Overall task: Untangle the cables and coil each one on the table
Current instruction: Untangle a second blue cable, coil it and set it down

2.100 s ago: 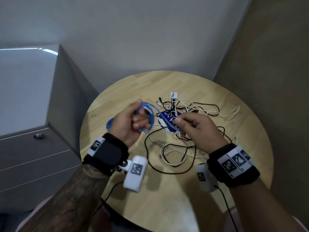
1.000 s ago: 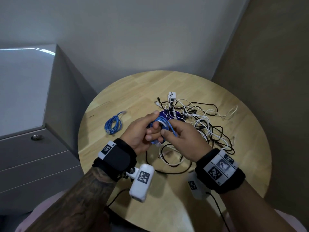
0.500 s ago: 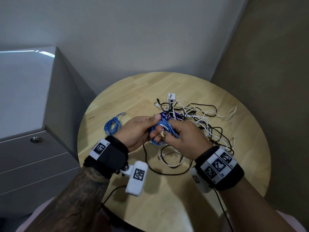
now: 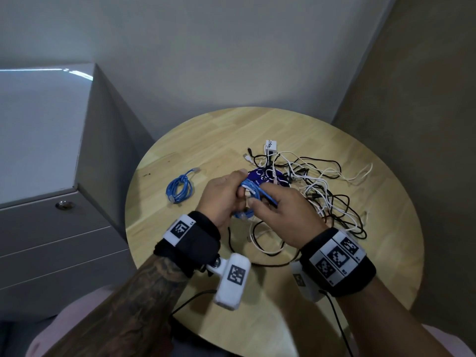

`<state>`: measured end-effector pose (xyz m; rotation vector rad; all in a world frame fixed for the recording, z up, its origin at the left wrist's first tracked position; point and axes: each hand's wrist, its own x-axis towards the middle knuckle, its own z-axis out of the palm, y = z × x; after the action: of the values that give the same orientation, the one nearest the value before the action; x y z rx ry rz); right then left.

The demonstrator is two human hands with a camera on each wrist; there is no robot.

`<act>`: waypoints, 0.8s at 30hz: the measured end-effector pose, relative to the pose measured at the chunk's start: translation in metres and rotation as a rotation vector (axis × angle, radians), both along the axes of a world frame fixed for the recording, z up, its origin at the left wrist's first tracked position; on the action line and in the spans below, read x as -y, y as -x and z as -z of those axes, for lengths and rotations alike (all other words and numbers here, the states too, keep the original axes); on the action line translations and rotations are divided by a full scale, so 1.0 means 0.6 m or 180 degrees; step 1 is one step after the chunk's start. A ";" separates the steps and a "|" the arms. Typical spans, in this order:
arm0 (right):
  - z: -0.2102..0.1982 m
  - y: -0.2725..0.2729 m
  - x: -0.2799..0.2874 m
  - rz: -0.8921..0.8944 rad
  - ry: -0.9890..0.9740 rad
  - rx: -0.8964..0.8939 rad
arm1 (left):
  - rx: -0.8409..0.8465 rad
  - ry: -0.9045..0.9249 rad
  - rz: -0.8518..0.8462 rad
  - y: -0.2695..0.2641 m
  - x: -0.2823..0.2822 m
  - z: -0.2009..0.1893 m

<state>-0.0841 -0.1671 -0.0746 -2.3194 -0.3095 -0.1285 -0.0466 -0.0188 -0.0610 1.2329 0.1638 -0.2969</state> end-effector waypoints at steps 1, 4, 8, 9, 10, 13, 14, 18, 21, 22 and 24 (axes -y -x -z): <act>0.002 0.002 0.001 -0.0018 -0.0267 -0.0071 | 0.0002 -0.0071 -0.0181 -0.005 -0.005 -0.002; -0.002 0.004 0.016 0.0087 -0.0753 -0.0057 | 0.0064 -0.0078 -0.0514 -0.024 -0.028 -0.009; 0.005 -0.009 0.043 0.0140 -0.0418 0.0393 | -0.0017 0.0129 -0.0695 -0.036 -0.055 -0.015; 0.009 -0.012 0.049 0.0117 -0.0314 0.0473 | -0.0050 0.0193 -0.0712 -0.039 -0.060 -0.014; 0.012 -0.014 0.052 0.0146 -0.0275 0.0500 | -0.0078 0.0239 -0.0714 -0.042 -0.065 -0.013; 0.008 -0.017 0.051 0.0493 -0.0835 0.0277 | -0.0137 0.0317 -0.0636 -0.042 -0.066 -0.010; 0.005 -0.018 0.047 0.0596 -0.1248 0.0111 | -0.0159 0.0321 -0.0582 -0.041 -0.064 -0.008; -0.004 -0.023 0.037 0.0737 -0.2267 -0.0174 | -0.0355 0.0435 -0.0317 -0.039 -0.051 0.003; -0.003 -0.022 0.031 0.0704 -0.2332 -0.0241 | -0.0541 0.0614 -0.0162 -0.031 -0.038 0.007; -0.002 -0.022 0.029 0.0749 -0.2373 -0.0266 | -0.0589 0.0650 -0.0105 -0.028 -0.034 0.009; 0.000 -0.023 0.027 0.0911 -0.2468 -0.0248 | -0.0702 0.0750 0.0053 -0.023 -0.029 0.013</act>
<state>-0.0701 -0.1836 -0.0747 -1.5769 0.1097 -0.2489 -0.0325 -0.0015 -0.0686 0.9670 0.3002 -0.4539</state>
